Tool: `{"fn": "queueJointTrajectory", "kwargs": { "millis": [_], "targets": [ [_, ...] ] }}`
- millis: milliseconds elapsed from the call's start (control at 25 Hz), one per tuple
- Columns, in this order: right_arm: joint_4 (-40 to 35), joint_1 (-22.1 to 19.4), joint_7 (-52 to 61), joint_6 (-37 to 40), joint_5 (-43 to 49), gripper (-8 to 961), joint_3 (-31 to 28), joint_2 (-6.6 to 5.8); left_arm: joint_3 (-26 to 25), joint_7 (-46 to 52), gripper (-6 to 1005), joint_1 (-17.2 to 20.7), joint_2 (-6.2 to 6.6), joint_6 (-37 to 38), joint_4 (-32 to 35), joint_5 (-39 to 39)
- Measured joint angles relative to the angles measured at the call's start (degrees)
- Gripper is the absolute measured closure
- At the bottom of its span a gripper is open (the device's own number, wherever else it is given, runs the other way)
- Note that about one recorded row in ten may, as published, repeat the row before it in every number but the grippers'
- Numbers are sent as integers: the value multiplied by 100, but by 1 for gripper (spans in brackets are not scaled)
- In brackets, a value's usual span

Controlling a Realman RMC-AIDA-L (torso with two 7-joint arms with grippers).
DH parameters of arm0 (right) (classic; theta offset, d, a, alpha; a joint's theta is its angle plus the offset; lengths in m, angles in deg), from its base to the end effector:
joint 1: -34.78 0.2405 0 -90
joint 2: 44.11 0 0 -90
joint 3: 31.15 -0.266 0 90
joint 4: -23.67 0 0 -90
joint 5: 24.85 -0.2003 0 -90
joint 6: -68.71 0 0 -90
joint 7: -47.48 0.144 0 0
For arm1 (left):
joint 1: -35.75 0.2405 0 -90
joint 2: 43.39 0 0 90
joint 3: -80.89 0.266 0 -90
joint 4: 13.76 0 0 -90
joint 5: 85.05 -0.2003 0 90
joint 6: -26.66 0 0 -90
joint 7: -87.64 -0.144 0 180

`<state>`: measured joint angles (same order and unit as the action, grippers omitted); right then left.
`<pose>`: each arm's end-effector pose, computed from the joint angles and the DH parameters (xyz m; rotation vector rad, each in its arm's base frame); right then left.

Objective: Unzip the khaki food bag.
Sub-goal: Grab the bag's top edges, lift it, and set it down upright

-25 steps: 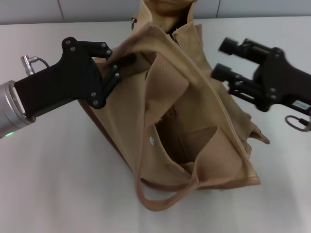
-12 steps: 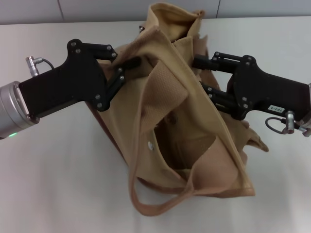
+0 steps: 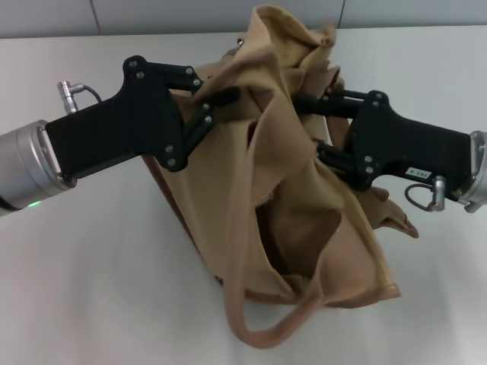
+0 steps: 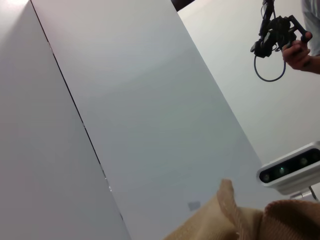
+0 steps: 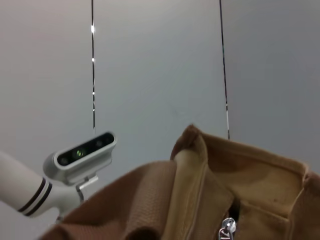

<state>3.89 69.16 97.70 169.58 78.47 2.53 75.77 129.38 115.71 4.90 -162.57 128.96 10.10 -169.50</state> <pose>0.2196 0.3078 -0.0247 -2.6062 0.1292 1.2317 -0.2114 0.3051 -0.0068 -2.3546 0.4337 -1.1770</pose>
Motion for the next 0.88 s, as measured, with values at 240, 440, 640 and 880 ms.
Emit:
{"fn": "queueJointTrajectory", "kwargs": {
  "millis": [240,440,640,880],
  "targets": [
    [83,112,24,-257,-5,467,85,0,90,14,945,-36,0,-52,8,60],
    [242,318,79,-443,-5,556,88,0,128,9,945,-37,1,-78,5,67],
    [340,503,195,-648,-5,646,281,0,142,7,945,-38,0,-88,8,68],
    [354,480,202,-598,-113,739,285,1,144,13,945,-51,-2,-88,36,68]
  ]
}}
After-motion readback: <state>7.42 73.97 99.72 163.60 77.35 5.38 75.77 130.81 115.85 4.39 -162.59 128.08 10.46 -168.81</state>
